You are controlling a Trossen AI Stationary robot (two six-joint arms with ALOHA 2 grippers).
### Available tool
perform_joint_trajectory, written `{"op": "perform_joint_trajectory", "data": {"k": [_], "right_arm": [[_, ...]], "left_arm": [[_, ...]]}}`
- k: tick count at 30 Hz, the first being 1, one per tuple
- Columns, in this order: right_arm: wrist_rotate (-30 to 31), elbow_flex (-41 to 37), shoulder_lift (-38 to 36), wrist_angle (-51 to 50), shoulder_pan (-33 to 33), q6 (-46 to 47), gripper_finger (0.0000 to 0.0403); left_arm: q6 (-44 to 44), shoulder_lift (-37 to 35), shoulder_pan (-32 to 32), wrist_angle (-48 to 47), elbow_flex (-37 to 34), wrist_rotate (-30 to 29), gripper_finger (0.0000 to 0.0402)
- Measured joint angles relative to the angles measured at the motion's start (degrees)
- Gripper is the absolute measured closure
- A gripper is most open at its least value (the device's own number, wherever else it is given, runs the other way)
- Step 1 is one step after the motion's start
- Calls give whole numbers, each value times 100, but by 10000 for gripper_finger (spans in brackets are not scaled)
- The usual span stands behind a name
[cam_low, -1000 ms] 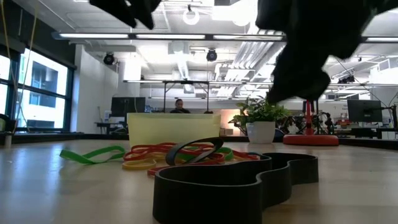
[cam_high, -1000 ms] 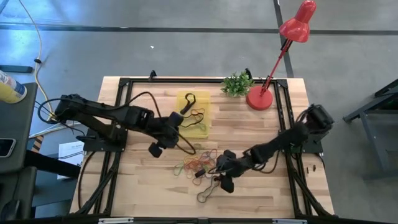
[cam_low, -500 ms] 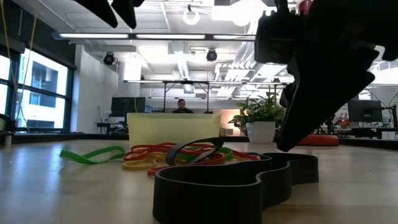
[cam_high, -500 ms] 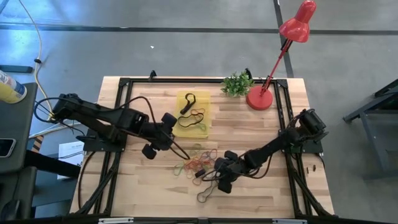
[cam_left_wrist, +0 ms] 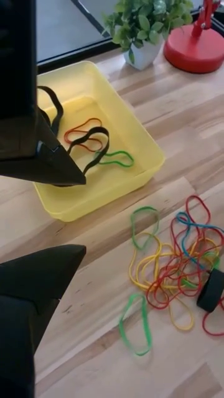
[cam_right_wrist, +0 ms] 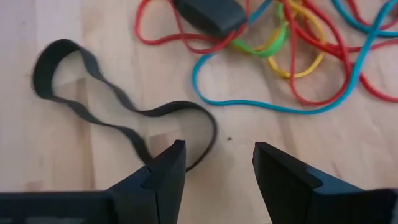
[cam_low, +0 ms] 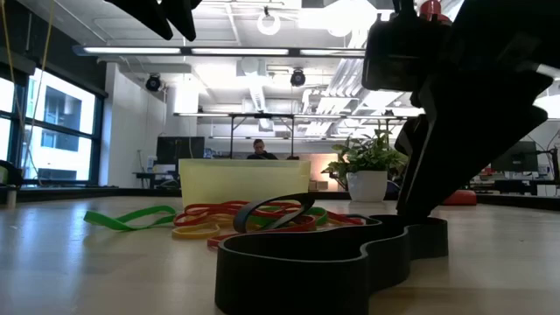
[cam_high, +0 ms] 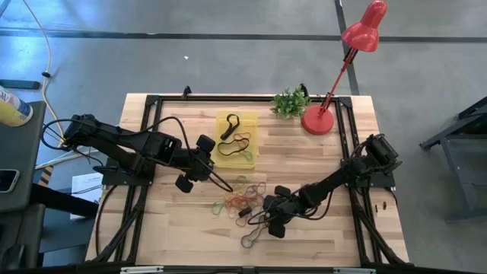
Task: Pick and place rubber bands into bin
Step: Put the black rubber band into the yellow bin
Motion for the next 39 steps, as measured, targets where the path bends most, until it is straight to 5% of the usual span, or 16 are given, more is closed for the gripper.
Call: {"op": "perform_joint_trajectory", "data": {"k": [16, 20, 27, 39], "right_arm": [[257, 407, 511, -125, 37, 40, 229], [363, 437, 518, -356, 35, 133, 264], [264, 433, 505, -435, 22, 178, 391], [553, 411, -522, -1301, 21, 125, 399]], "left_arm": [[-83, -4, 0, -13, 0, -57, 245], [-83, -4, 0, -14, 0, -58, 245], [-95, -7, -1, -13, 0, -109, 245], [-104, -9, -2, -2, 0, -146, 245]]}}
